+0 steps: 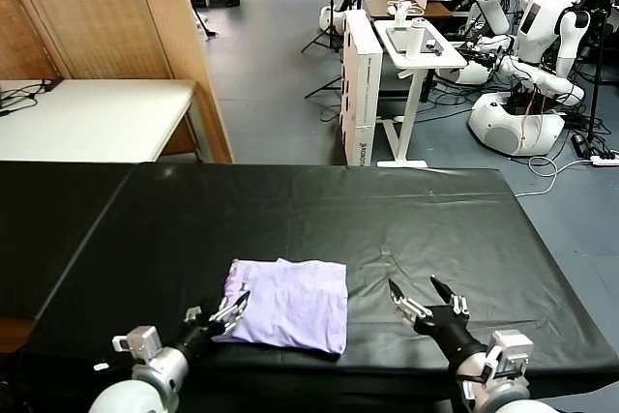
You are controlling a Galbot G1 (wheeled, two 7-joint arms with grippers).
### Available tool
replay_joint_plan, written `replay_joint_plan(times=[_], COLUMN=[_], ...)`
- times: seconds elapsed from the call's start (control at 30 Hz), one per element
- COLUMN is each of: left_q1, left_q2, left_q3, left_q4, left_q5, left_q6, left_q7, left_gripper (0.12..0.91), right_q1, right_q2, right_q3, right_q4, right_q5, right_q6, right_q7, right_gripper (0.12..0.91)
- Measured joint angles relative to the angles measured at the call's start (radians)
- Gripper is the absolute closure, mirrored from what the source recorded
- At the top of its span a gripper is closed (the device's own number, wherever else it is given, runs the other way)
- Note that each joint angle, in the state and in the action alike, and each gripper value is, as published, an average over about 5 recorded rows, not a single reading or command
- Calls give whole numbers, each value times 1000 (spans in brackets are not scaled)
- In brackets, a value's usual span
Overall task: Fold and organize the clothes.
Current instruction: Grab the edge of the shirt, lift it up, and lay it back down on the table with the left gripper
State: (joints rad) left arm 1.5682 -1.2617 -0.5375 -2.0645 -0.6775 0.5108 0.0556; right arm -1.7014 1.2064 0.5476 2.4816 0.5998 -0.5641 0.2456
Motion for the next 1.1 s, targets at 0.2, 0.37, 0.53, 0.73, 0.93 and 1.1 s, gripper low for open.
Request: replay_joint_plan(times=[0.2, 0.37, 0.53, 0.73, 0.93, 1.1], left_q1=[1, -4, -13, -27, -42, -30], left_q2=[-5, -3, 19, 68, 149, 228], left_q3=[17, 13, -24, -111, -259, -359], left_q4=[-18, -34, -58, -101, -150, -183], left_q5=[-15, -16, 11, 188, 465, 739], left_q6=[15, 6, -7, -27, -96, -153], left_q7=[3, 0, -2, 43, 52, 78], left_gripper=[508, 795, 832, 834, 834, 834], right_q1=[-8, -9, -6, 1, 3, 6], right_q2=[3, 6, 9, 8, 4, 5], right_q3=[3, 3, -1, -1, 1, -1], right_q4=[7, 10, 10, 9, 2, -7], right_q5=[-4, -5, -6, -6, -6, -6], right_q6=[1, 1, 1, 1, 2, 3], right_q7=[0, 1, 1, 1, 1, 1], right_gripper=[118, 118, 118, 118, 118, 118])
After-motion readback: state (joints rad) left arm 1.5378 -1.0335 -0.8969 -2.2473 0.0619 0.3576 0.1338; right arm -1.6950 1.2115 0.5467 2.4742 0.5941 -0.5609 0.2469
